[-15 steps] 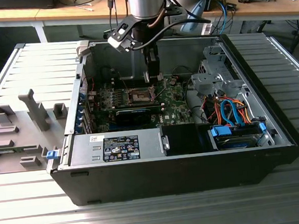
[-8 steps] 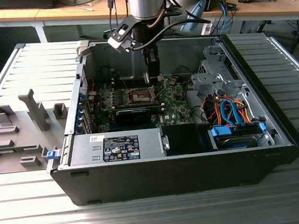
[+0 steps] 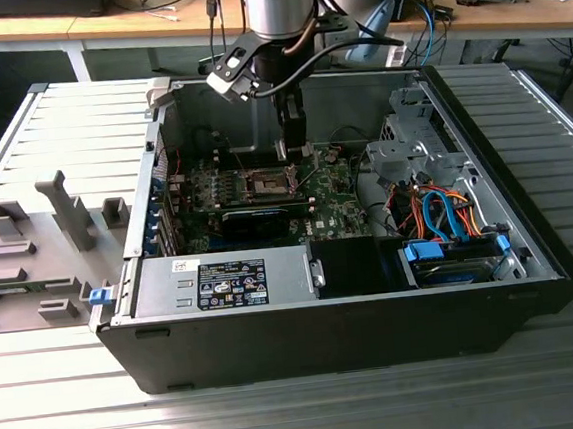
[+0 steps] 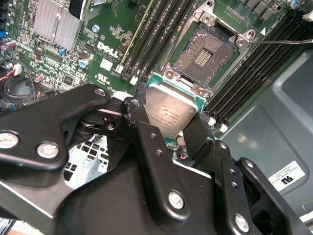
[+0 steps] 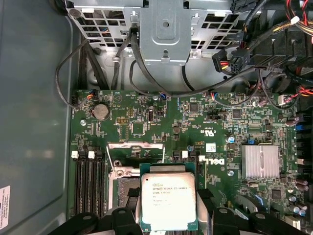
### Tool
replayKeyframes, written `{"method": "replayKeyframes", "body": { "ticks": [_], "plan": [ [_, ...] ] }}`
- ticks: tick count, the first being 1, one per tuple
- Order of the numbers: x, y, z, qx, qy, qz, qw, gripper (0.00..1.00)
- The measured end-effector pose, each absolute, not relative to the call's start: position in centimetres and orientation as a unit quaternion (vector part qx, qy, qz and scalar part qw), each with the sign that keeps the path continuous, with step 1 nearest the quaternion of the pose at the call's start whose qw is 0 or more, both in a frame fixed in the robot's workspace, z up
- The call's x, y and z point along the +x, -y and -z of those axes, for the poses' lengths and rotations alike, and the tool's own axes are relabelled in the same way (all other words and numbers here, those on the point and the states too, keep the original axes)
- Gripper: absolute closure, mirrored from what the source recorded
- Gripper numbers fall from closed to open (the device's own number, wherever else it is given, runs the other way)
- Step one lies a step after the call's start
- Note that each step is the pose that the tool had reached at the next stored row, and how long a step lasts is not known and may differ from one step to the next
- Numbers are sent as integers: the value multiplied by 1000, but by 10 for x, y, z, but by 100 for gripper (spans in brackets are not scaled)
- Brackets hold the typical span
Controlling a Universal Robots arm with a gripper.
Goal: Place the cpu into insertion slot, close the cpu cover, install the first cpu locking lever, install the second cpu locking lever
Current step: 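Place the cpu into insertion slot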
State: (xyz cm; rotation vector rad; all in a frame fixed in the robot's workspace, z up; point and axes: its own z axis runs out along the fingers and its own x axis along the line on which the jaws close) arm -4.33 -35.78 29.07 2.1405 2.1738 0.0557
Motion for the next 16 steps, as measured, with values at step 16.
{"method": "replayKeyframes", "body": {
  "ticks": [16],
  "plan": [
    [-43, 358, -287, 701, -712, -17, 46, 45]
  ]
}}
